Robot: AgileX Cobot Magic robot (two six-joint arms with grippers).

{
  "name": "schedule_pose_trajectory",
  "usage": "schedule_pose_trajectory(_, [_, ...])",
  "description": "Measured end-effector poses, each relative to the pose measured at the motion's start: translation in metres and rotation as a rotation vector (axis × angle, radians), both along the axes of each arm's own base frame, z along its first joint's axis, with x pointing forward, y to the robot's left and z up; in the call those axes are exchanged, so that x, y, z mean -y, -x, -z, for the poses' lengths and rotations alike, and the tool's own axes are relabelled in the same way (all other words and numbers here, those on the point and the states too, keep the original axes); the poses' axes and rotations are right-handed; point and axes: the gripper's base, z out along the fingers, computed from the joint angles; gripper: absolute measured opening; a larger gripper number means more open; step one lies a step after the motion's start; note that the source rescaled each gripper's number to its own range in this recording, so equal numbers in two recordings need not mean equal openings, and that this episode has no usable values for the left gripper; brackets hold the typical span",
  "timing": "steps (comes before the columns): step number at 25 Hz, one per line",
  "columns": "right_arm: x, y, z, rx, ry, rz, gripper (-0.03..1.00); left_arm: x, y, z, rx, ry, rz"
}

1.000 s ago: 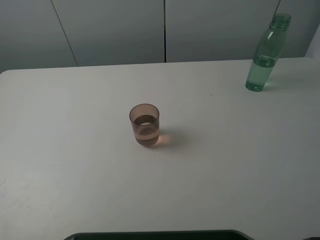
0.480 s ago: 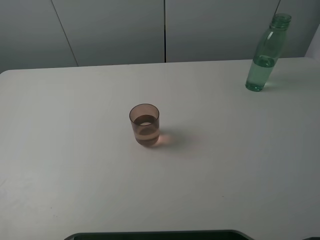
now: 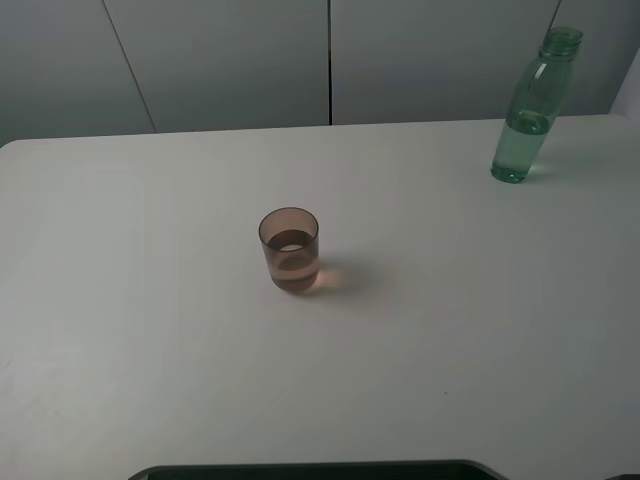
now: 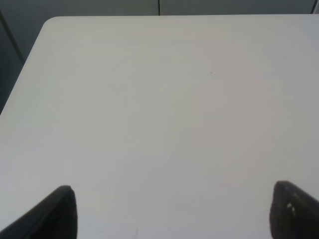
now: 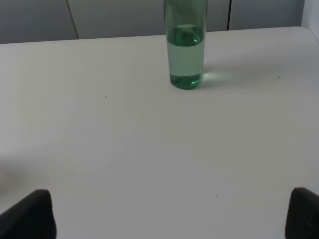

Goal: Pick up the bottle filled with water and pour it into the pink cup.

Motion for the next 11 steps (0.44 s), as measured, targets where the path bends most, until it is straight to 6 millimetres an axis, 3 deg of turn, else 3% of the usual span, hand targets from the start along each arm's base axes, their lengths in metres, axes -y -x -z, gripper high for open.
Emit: schedule_pose_trajectory(11, [0.0000,0.0000,0.0000,0.000,0.000,0.000,1.00,0.0000,0.0000,0.0000,0.000,0.000,0.000])
